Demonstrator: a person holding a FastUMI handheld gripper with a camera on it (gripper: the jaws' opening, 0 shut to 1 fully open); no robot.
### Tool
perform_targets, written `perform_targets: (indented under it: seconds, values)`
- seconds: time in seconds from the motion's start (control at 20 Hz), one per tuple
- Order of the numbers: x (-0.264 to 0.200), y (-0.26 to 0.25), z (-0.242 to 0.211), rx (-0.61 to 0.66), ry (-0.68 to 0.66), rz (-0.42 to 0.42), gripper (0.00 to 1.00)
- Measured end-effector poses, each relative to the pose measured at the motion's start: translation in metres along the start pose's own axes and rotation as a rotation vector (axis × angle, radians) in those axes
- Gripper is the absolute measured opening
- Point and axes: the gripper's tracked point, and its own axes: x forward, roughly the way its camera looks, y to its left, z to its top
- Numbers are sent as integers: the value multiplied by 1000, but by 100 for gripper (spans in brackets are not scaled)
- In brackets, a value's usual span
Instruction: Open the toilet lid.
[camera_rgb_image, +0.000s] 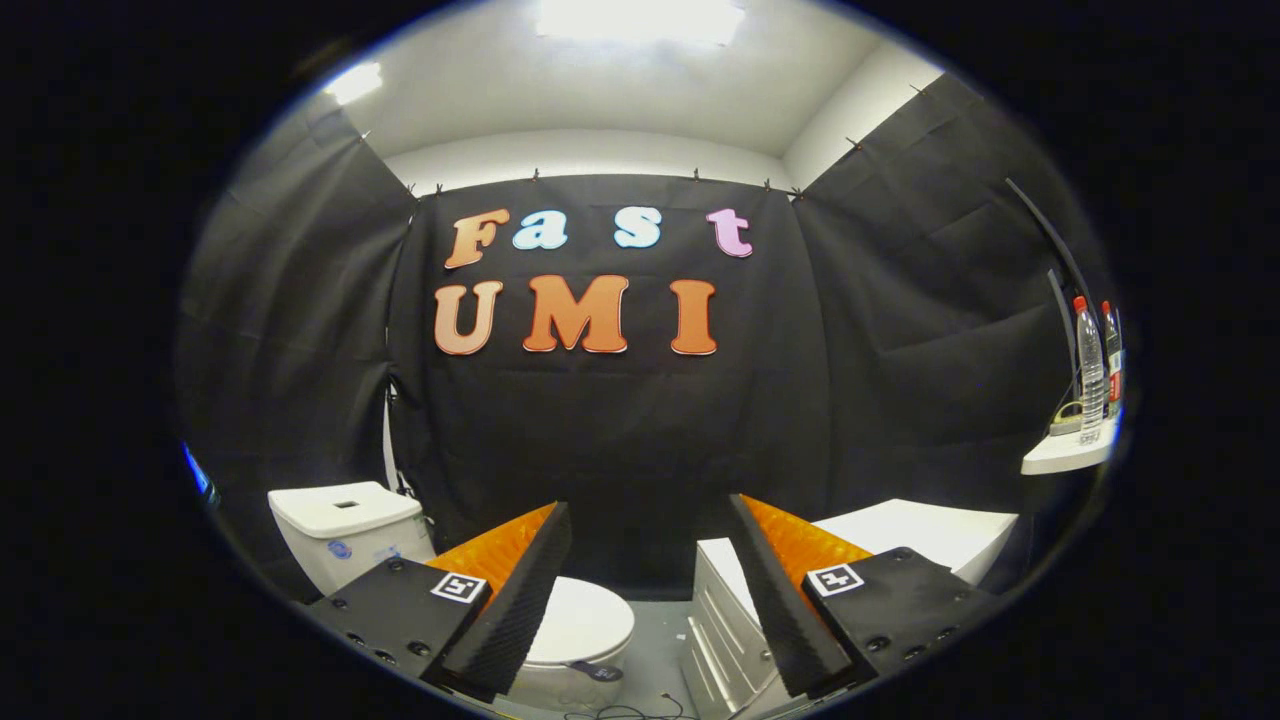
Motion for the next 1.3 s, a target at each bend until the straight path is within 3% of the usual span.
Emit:
perform_targets:
  seconds: [0.15,0.35,0.65,0.75,0.9,1.05,1.3]
  values:
    - [17,22,-12,23,36,12,100]
    - [28,67,-72,131,155,51,100]
    - [27,68,-166,292,253,32,98]
    - [21,53,-190,424,257,-2,97]
    - [18,44,-253,620,390,-50,97]
    - [5,34,-299,711,475,-124,98]
    - [-7,25,-323,860,490,-211,98]
